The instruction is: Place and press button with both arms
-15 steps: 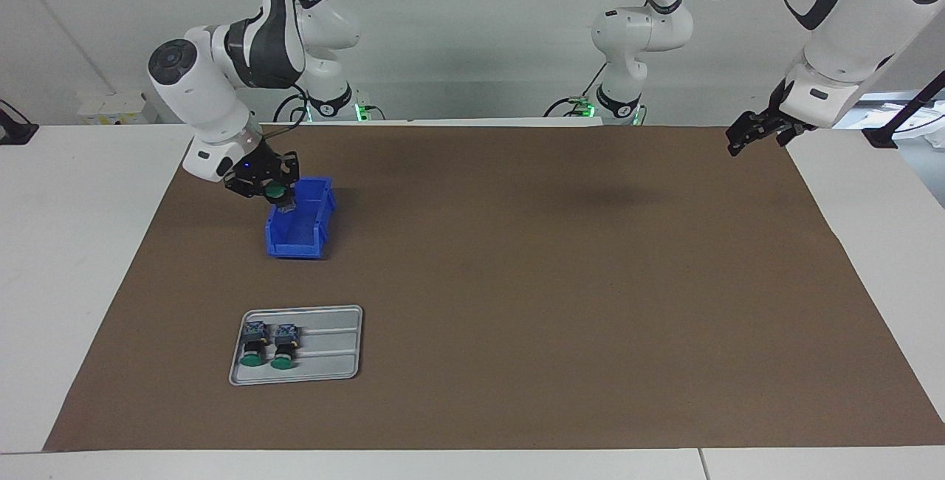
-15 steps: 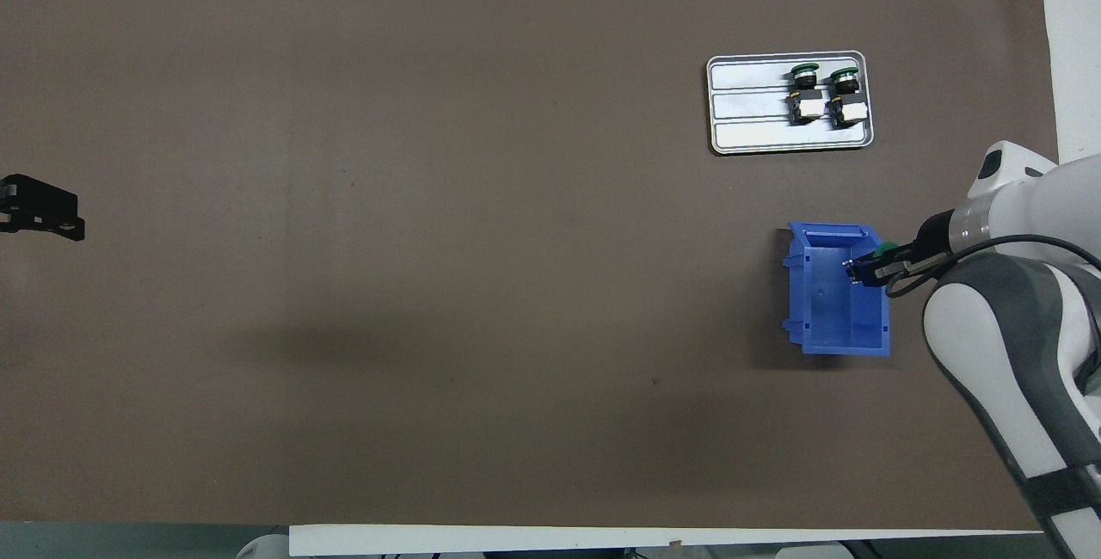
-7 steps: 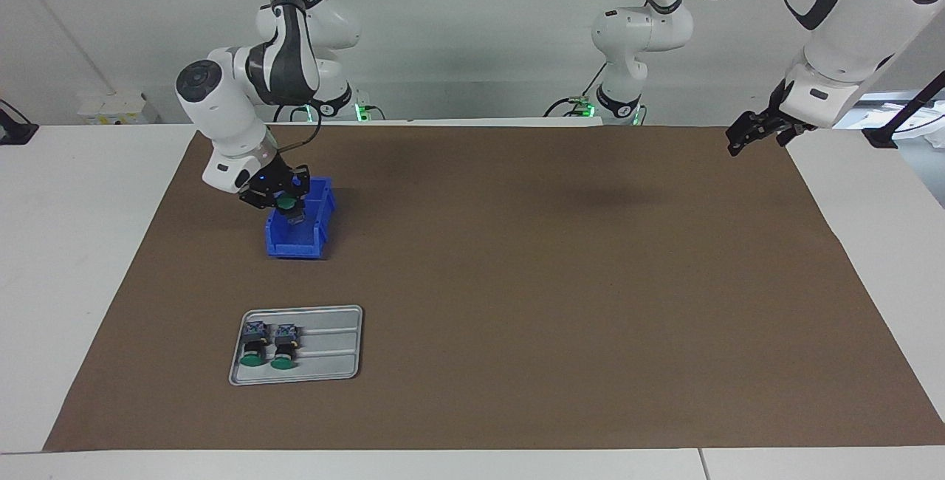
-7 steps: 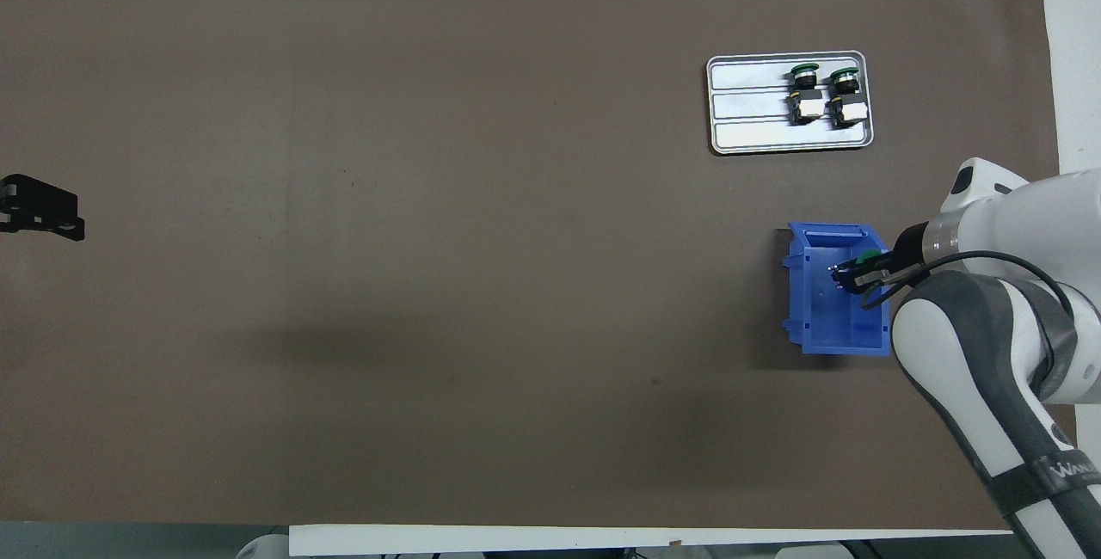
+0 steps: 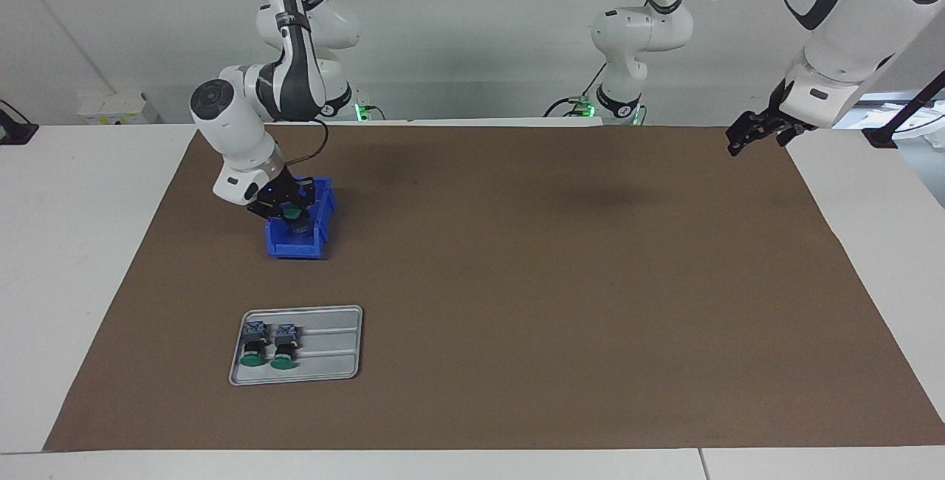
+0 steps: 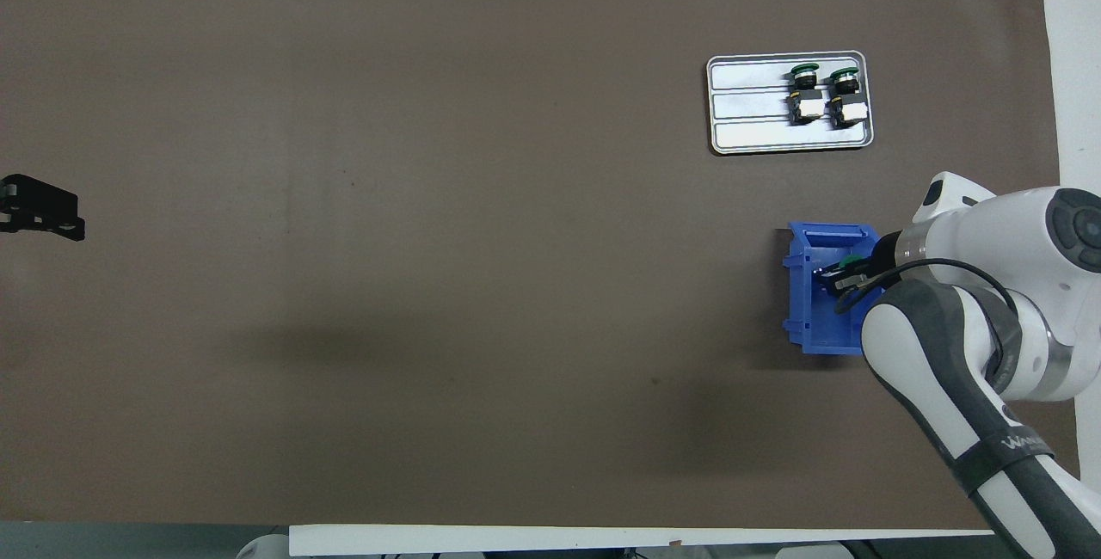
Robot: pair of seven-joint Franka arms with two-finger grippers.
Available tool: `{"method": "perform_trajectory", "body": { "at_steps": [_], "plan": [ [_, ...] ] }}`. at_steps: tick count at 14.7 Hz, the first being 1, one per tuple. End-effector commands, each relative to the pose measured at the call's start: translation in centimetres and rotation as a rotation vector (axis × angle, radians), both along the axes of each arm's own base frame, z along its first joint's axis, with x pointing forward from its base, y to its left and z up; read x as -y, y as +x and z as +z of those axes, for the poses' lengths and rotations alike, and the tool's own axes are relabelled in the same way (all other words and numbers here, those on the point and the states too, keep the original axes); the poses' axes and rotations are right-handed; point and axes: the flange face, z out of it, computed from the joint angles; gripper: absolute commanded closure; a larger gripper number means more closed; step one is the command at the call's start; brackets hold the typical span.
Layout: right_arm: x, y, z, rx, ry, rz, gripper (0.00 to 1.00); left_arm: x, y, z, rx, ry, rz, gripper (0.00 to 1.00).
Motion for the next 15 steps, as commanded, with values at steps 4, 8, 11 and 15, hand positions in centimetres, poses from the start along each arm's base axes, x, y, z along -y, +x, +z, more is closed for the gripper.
{"method": "perform_trajectory", "body": {
  "at_steps": [4, 8, 11, 15],
  "plan": [
    [-0.1, -0.5, -0.5, 0.032, 0.006, 0.007, 0.52, -0.4, -0.3, 0.3, 0.001, 0.016, 0.002, 0.00],
    [-0.1, -0.5, -0.3, 0.034, 0.004, 0.009, 0.48, -0.4, -0.3, 0.3, 0.001, 0.016, 0.002, 0.00],
    [-0.1, -0.3, -0.2, 0.029, 0.003, 0.012, 0.48, -0.4, -0.3, 0.4, 0.002, 0.015, -0.008, 0.00],
    [-0.3, 0.9, 2.1, 0.006, 0.008, 0.038, 0.48, -0.1, -0.4, 0.3, -0.002, 0.016, -0.010, 0.00]
  ]
}}
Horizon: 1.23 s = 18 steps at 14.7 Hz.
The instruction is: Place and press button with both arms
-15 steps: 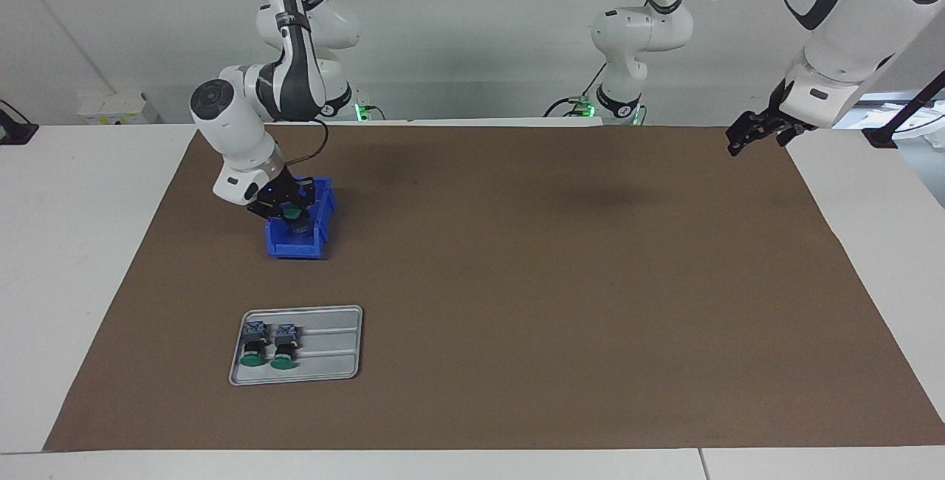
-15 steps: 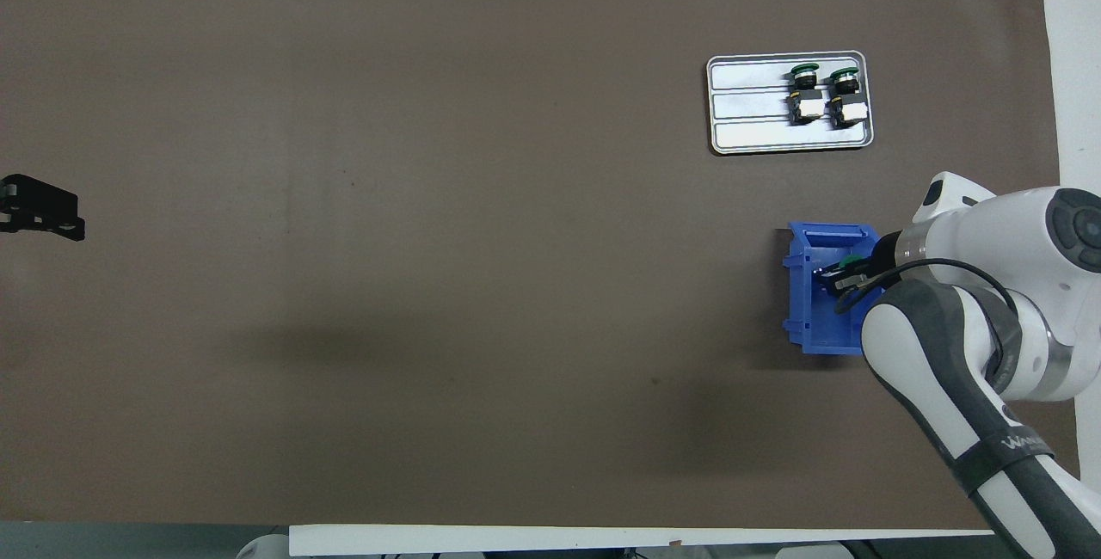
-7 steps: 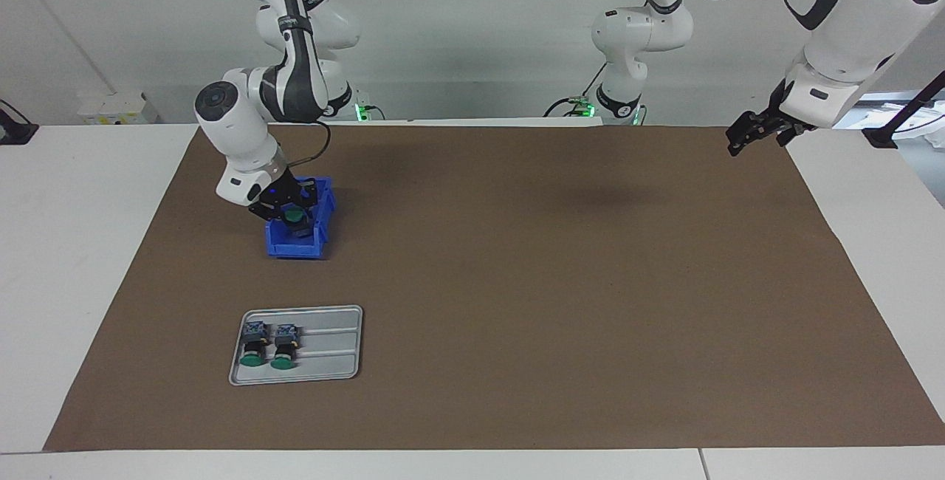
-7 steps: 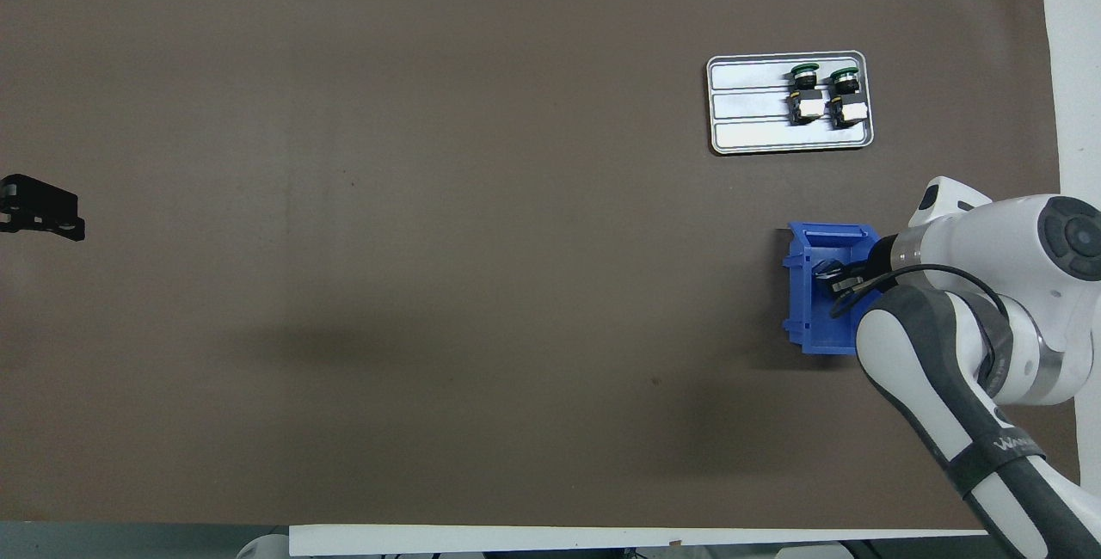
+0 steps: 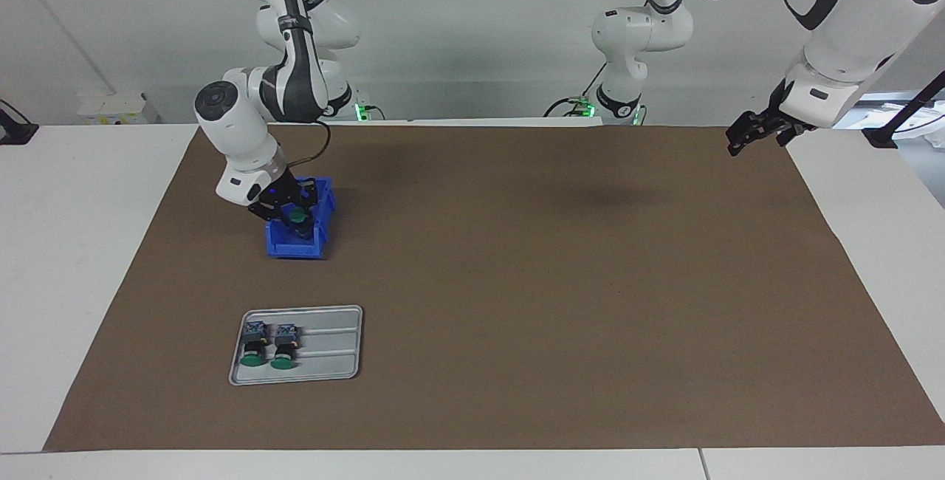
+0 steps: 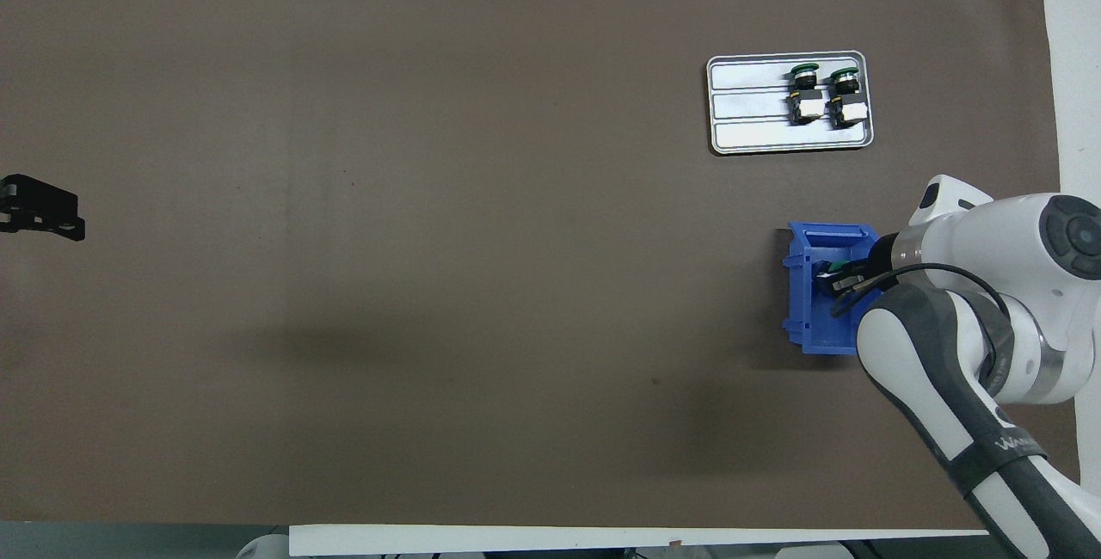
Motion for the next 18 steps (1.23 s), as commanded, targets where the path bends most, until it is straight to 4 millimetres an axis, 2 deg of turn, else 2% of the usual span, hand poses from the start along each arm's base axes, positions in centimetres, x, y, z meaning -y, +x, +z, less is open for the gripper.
{"method": "perform_trajectory", "body": {
  "at_steps": [1, 3, 4, 6, 9, 13, 14, 15, 17, 18],
  "plan": [
    [-0.2, 1.1, 3.1, -0.018, 0.012, 0.025, 0.46, -0.1, -0.4, 0.3, -0.001, 0.016, -0.012, 0.00],
    [-0.1, 2.3, 6.2, -0.012, 0.015, 0.027, 0.34, -0.2, -0.4, 0.3, -0.002, 0.016, -0.008, 0.00],
    [-0.2, 3.0, 8.4, -0.017, 0.018, 0.032, 0.16, -0.1, -0.4, 0.3, -0.001, 0.016, -0.010, 0.00],
    [0.0, 4.1, 12.6, -0.010, 0.020, 0.012, 0.01, -0.2, -0.3, 0.3, 0.001, 0.016, -0.006, 0.00],
    [-0.1, 5.3, 20.5, -0.008, -0.036, -0.104, 0.01, -0.4, -0.3, 0.3, 0.001, 0.016, -0.001, 0.00],
    [0.2, 5.3, 27.3, 0.001, -0.064, -0.172, 0.01, -0.4, -0.3, 0.3, 0.001, 0.016, 0.001, 0.00],
    [0.6, 5.0, 28.3, -0.016, -0.064, -0.182, 0.01, -0.4, -0.3, 0.3, 0.001, 0.016, 0.001, 0.00],
    [0.8, 5.0, 28.5, -0.034, -0.067, -0.198, 0.01, -0.4, -0.3, 0.3, 0.001, 0.016, 0.001, 0.00],
    [2.8, 5.0, 29.5, -0.040, -0.070, -0.269, 0.01, -0.4, -0.3, 0.3, 0.001, 0.016, 0.001, 0.00],
    [3.0, 5.4, 29.1, -0.050, -0.073, -0.275, 0.01, -0.4, -0.3, 0.3, 0.001, 0.016, 0.001, 0.00]
  ]
}}
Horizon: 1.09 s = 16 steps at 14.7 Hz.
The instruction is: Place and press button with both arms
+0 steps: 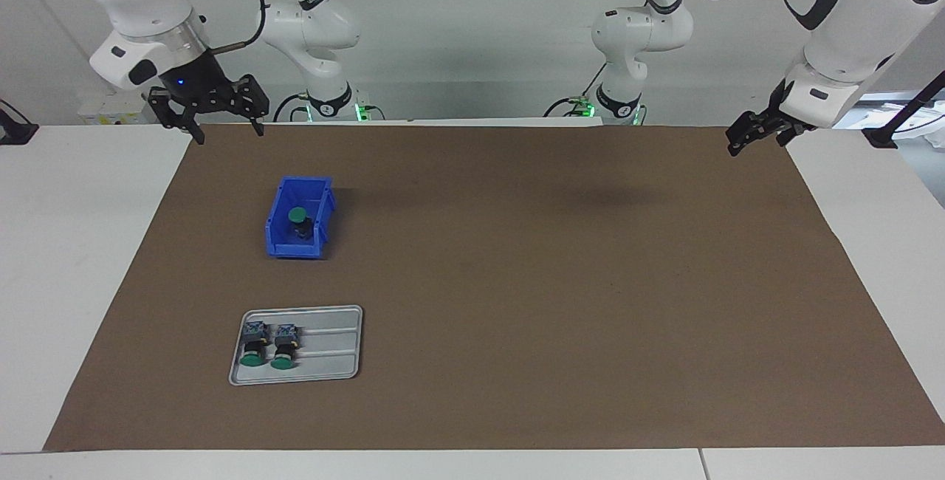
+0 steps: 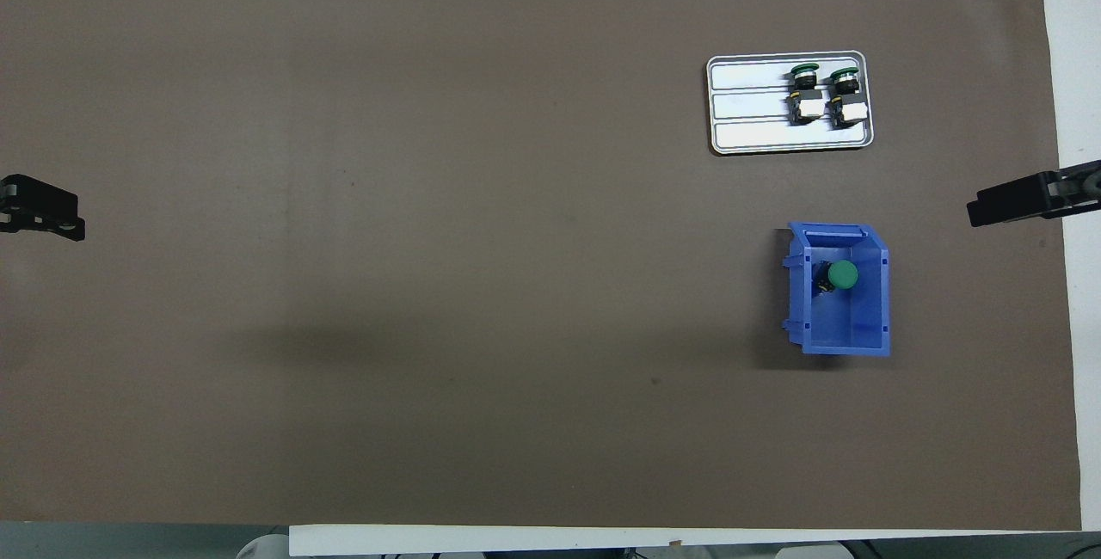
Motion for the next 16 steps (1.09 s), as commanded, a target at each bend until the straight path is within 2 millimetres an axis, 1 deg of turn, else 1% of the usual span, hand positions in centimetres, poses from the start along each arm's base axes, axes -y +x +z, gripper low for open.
{"method": "perform_trajectory", "body": {
  "at_steps": [1, 2, 3, 4, 5, 6, 7, 8, 11, 12, 14, 16],
  "plan": [
    [1.2, 1.3, -0.2, -0.027, -0.008, -0.041, 0.01, -0.4, -0.3, 0.3, 0.001, 0.016, 0.000, 0.00],
    [1.2, 1.3, 0.2, -0.030, -0.009, -0.047, 0.01, -0.4, -0.3, 0.3, 0.001, 0.016, 0.000, 0.00],
    [1.4, 1.3, -0.1, -0.039, -0.008, -0.056, 0.01, -0.4, -0.3, 0.3, 0.001, 0.016, 0.000, 0.00],
    [0.9, 1.7, -0.6, -0.053, -0.009, -0.049, 0.01, -0.4, -0.3, 0.3, 0.001, 0.016, 0.000, 0.00],
    [0.7, 1.5, -0.6, -0.063, -0.012, -0.053, 0.01, -0.4, -0.3, 0.3, 0.001, 0.016, 0.000, 0.00],
    [0.0, 1.5, -0.4, -0.061, -0.025, -0.063, 0.01, -0.4, -0.3, 0.3, 0.001, 0.016, 0.000, 0.00],
    [-0.3, 1.6, 0.0, -0.051, -0.032, -0.070, 0.01, -0.4, -0.3, 0.3, 0.001, 0.016, 0.000, 0.00],
    [-0.2, 1.7, 0.2, -0.046, -0.032, -0.072, 0.01, -0.4, -0.3, 0.3, 0.001, 0.016, 0.000, 0.00],
    [-0.3, 1.7, 0.2, -0.049, -0.032, -0.072, 0.01, -0.4, -0.3, 0.3, 0.001, 0.016, 0.000, 0.00],
    [-0.4, 1.7, 0.2, -0.046, -0.032, -0.070, 0.01, -0.1, -0.4, 0.3, 0.000, 0.017, -0.006, 0.00],
    [-1.3, 1.7, 0.1, -0.050, -0.036, -0.052, 0.01, 0.1, -0.4, 0.3, 0.001, 0.017, -0.009, 0.00],
    [-1.0, 1.7, 0.2, -0.046, -0.038, -0.057, 0.01, -0.1, -0.3, 0.3, 0.001, 0.016, -0.006, 0.00]
  ]
}}
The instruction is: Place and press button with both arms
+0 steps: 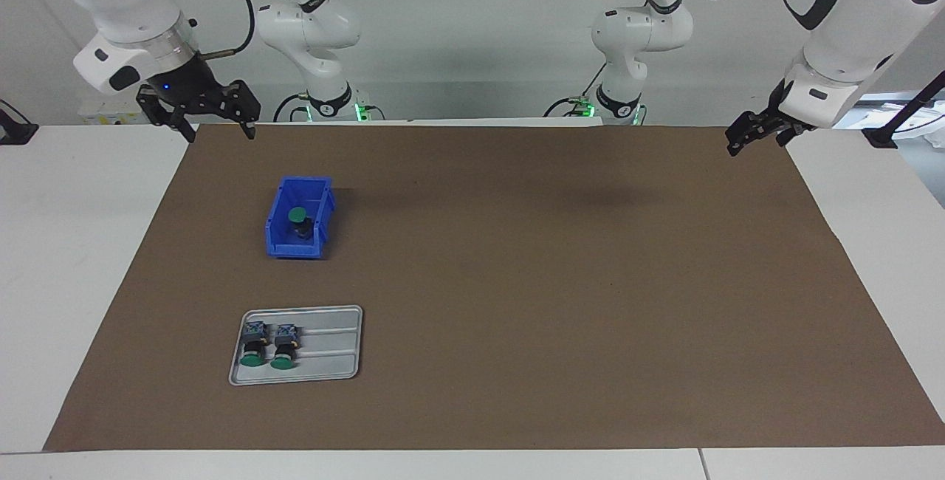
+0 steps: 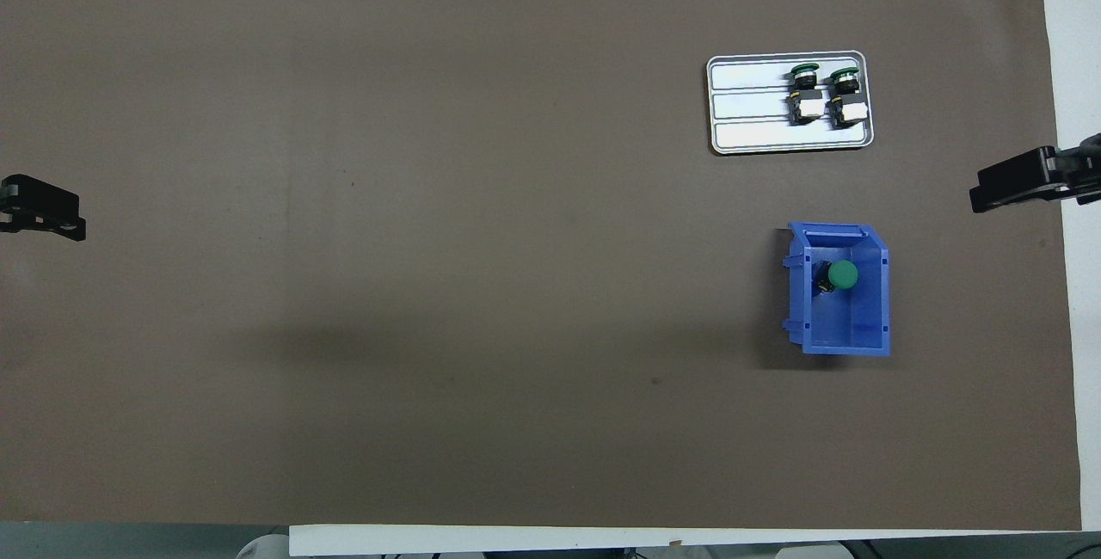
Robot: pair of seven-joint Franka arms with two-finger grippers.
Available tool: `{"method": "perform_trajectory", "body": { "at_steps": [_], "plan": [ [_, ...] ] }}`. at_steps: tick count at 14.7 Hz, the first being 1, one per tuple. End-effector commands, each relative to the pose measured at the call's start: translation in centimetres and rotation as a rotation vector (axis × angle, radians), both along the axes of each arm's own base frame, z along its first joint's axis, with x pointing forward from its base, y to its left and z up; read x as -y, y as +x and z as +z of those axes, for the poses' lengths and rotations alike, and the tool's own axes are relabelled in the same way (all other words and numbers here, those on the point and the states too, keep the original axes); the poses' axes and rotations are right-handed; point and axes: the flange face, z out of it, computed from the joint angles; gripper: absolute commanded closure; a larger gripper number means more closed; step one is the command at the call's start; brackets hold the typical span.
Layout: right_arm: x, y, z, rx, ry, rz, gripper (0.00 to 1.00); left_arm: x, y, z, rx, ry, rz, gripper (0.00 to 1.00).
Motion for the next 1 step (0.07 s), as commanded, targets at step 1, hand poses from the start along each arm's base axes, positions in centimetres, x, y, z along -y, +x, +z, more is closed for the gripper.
{"method": "perform_trajectory", "body": {
  "at_steps": [1],
  "plan": [
    [0.12, 0.30, 0.32, -0.005, -0.014, -0.011, 0.01, -0.02, -0.34, 0.40, 0.003, 0.016, -0.008, 0.00]
  ]
}}
